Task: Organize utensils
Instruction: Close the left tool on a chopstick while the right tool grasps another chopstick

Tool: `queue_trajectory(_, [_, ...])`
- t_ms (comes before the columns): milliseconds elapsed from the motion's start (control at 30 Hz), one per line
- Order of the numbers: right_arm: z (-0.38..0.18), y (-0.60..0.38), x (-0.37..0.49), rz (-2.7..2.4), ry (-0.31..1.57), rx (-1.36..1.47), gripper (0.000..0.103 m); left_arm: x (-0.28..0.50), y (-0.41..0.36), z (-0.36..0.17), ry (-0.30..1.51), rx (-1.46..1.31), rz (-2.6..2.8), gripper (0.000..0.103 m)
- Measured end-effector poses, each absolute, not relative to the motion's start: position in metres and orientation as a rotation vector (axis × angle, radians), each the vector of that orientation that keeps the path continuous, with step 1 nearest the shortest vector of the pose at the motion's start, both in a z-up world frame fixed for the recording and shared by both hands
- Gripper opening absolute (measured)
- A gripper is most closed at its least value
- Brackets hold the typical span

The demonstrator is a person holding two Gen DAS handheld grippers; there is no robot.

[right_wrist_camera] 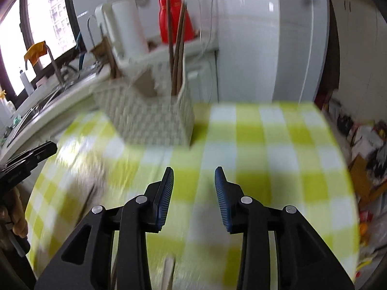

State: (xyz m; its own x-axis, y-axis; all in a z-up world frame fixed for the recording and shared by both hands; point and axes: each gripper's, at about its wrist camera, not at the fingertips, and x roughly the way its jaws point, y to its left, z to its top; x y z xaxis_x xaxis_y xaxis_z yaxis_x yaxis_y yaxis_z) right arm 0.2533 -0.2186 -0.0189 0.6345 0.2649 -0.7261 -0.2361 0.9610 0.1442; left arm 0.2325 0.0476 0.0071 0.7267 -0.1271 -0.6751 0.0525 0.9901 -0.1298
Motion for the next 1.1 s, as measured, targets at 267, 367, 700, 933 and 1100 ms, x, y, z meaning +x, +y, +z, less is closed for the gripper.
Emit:
queue_trajectory(267, [-0.048, -0.199, 0.196, 0.348, 0.914, 0.019, 0.039, 0.191, 0.036, -0.05, 0.889, -0.06, -0.114, 0.024])
queue_trajectory(367, [-0.051, -0.186, 0.187, 0.37, 0.928, 0.001, 0.041, 0.19, 0.031, -0.063, 0.924, -0.048, -0.113, 0.023])
queue_trajectory(700, [-0.063, -0.166, 0.18, 0.401, 0.97, -0.021, 0.041, 0.194, 0.022, -0.078, 0.956, 0.022, -0.092, 0.016])
queue_trajectory(933, [-0.074, -0.145, 0.179, 0.426, 1.002, -0.053, 0.041, 0.195, 0.02, -0.078, 0.948, 0.055, -0.077, 0.008])
queue_trajectory(1100, [-0.081, -0.13, 0.182, 0.427, 1.018, -0.072, 0.041, 0.195, 0.023, -0.078, 0.946, 0.035, -0.086, 0.008])
